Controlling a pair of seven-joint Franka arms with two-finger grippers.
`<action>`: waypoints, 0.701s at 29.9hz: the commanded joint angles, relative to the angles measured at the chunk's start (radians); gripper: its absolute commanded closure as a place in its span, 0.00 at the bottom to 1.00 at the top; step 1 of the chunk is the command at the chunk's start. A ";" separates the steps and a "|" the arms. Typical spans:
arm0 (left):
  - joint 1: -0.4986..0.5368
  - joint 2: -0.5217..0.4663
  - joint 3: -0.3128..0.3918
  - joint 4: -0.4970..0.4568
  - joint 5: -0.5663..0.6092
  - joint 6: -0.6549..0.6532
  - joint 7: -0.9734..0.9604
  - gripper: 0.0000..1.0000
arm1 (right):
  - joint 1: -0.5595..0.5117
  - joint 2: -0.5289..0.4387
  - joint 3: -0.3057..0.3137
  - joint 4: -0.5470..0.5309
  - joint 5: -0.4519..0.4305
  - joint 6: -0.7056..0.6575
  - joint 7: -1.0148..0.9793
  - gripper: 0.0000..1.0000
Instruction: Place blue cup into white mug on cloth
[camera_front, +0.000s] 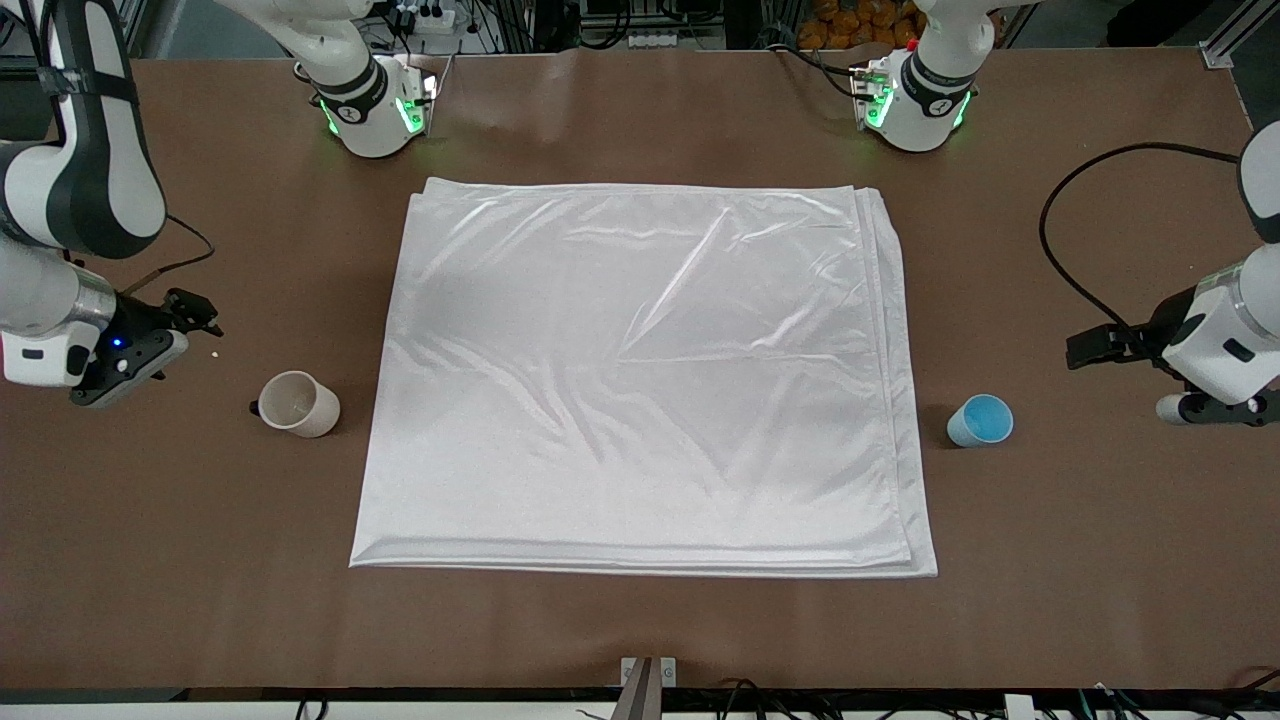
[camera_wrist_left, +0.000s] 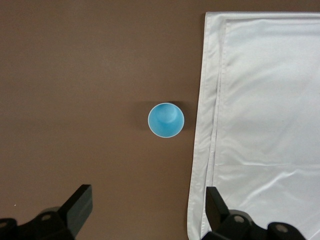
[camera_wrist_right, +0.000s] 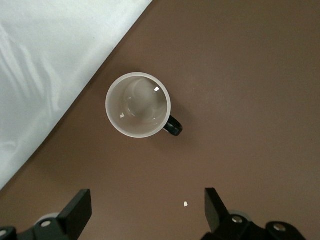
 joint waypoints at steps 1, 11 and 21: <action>0.033 -0.011 -0.005 -0.111 0.017 0.120 0.017 0.00 | -0.015 0.052 0.005 0.006 0.002 0.072 -0.133 0.00; 0.044 -0.019 -0.005 -0.251 0.016 0.277 0.015 0.00 | -0.017 0.130 0.005 0.008 0.002 0.187 -0.374 0.00; 0.067 -0.010 -0.005 -0.446 0.017 0.551 0.001 0.00 | -0.015 0.207 0.005 0.011 0.000 0.276 -0.581 0.00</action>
